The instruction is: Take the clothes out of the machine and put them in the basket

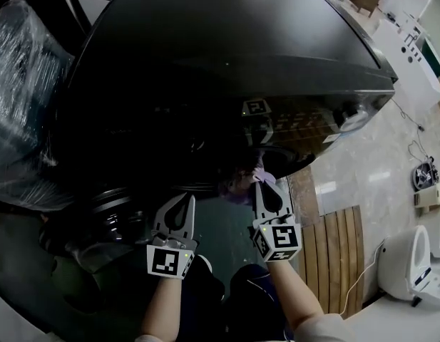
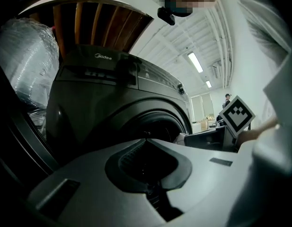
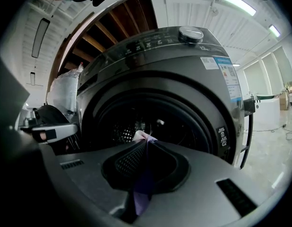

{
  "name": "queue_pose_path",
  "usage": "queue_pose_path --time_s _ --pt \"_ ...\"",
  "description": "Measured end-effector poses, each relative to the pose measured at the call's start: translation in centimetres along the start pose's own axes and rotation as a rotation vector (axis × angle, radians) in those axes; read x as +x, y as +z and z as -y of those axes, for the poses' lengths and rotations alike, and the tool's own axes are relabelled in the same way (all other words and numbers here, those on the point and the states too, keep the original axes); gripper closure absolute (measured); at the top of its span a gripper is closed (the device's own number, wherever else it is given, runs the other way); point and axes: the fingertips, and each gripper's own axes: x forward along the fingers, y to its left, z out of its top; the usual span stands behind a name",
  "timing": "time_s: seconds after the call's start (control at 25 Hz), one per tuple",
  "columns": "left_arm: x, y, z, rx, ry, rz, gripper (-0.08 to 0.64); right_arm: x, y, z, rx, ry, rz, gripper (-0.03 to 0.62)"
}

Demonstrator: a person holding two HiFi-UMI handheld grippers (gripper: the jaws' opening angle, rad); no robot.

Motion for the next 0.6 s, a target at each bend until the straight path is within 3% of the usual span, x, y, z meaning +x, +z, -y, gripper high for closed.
queue_pose_path --time_s 0.28,0.6 --pt "-1.5 5.1 -0.3 -0.029 -0.038 -0.110 0.540 -2.8 5.8 -1.9 0.015 0.016 -0.064 0.572" --pt "-3.7 16.0 -2.3 -0.036 -0.017 -0.147 0.540 -6.9 15.6 -5.0 0.030 0.024 -0.118 0.572"
